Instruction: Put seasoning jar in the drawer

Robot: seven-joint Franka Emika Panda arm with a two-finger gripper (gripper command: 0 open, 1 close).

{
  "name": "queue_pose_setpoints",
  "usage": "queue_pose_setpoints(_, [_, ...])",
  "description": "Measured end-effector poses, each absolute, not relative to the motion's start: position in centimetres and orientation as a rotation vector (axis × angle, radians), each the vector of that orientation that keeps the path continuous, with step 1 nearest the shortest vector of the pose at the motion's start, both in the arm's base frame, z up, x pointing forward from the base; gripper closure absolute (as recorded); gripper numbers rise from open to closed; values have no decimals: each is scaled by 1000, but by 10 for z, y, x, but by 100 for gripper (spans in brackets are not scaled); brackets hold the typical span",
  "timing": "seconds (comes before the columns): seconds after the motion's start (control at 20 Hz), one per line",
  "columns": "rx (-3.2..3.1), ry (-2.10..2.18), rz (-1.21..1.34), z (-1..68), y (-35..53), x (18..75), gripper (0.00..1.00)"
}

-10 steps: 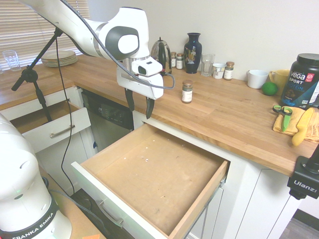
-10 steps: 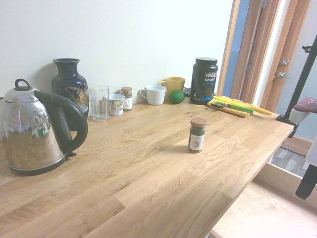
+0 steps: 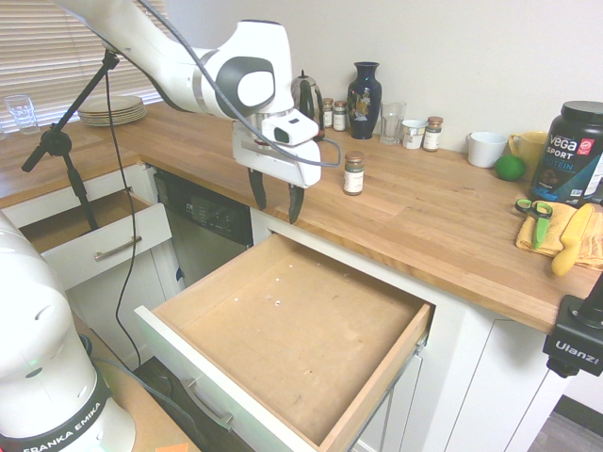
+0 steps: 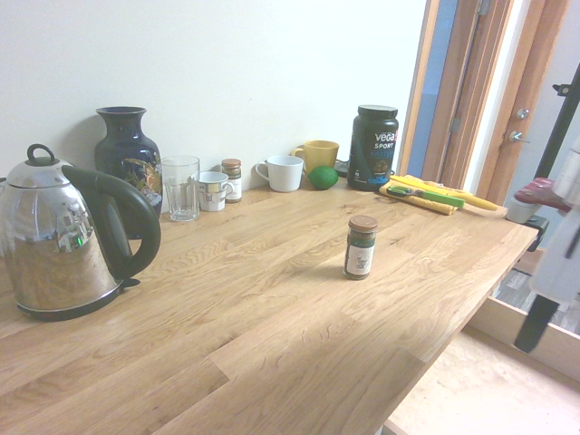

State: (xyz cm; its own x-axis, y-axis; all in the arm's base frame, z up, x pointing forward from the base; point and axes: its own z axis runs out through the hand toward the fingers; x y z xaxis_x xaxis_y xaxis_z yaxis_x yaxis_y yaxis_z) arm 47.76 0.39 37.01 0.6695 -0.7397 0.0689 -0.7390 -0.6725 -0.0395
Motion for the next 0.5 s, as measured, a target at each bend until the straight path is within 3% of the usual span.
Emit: queue_pose_setpoints(0.5, [-2862, 1284, -139, 368, -26, 604, 0])
